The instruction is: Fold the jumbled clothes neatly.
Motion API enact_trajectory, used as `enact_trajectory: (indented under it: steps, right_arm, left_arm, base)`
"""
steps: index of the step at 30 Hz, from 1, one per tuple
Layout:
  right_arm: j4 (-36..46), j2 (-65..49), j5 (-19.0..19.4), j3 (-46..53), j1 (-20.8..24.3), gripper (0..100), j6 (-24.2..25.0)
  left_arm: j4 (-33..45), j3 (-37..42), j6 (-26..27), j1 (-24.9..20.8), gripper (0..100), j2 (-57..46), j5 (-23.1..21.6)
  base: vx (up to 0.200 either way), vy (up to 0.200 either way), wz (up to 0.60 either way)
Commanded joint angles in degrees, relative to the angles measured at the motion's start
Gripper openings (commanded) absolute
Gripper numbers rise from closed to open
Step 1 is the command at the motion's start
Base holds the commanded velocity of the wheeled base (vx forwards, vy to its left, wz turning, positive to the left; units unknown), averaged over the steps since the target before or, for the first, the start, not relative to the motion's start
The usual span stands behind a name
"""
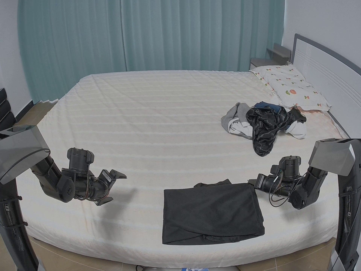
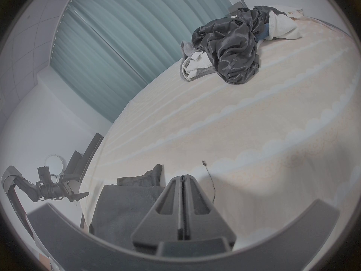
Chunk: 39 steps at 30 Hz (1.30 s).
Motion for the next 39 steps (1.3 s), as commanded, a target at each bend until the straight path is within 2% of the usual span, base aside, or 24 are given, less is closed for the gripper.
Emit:
enact_trajectory:
  steps: [1, 2, 3, 8, 12, 18, 21, 22, 24, 32, 39]
  right_arm:
    - [0.04, 0.16, 0.12, 0.05, -0.4, 0, -0.02]
    - [0.04, 0.25, 0.12, 0.23, -0.4, 0, -0.02]
    - [0.04, 0.25, 0.12, 0.23, -0.4, 100, -0.02]
    - [-0.14, 0.51, 0.12, 0.31, -0.49, 100, 0.16]
    - [-4.09, -2.65, 0.21, 5.41, -2.16, 100, 2.8]
    - [-10.07, -5.9, 0.12, 14.29, -2.34, 100, 3.32]
    - [-13.41, -6.34, 0.21, 17.72, -2.51, 100, 7.19]
    - [-15.87, -5.9, 0.21, 18.42, -2.51, 100, 10.27]
    - [-17.89, -4.41, 0.12, 18.68, -2.51, 100, 12.02]
    - [-19.65, -1.51, 0.12, 18.33, -2.43, 100, 12.11]
    - [-20.53, -2.56, 0.03, 18.86, -2.6, 100, 12.11]
  left_arm:
    - [-0.03, 0.0, -0.09, -0.01, 100, 0.08, -0.02]
    - [-0.03, 0.0, 0.0, -0.01, 100, 0.08, -0.02]
    - [-0.03, 0.0, 0.0, -0.01, 100, 0.08, -0.02]
    - [-0.03, 0.0, 0.0, -0.01, 100, 0.08, -0.02]
    - [-0.03, 0.08, -0.09, -0.01, 100, 0.08, -0.02]
    - [-0.03, 0.08, -0.09, -0.01, 100, 0.08, -0.02]
    - [-0.03, 0.08, -0.09, -0.01, 100, 0.08, 0.07]
    - [-0.03, 0.08, -0.09, -0.01, 100, 0.08, 0.07]
    - [-0.03, 0.08, -0.09, -0.01, 100, 0.08, 0.07]
    - [-0.03, 0.08, -0.09, -0.36, 100, 0.17, 1.3]
    - [-0.12, 0.08, 0.0, -0.45, 100, 0.26, 1.3]
  base:
    - [0.0, 0.0, 0.0]
    - [0.0, 0.0, 0.0]
    - [0.0, 0.0, 0.0]
    - [0.0, 0.0, 0.0]
    - [0.0, 0.0, 0.0]
    - [0.0, 0.0, 0.0]
    - [0.0, 0.0, 0.0]
    - [0.0, 0.0, 0.0]
    - [0.0, 0.0, 0.0]
    - [-0.15, 0.0, 0.0]
    - [0.0, 0.0, 0.0]
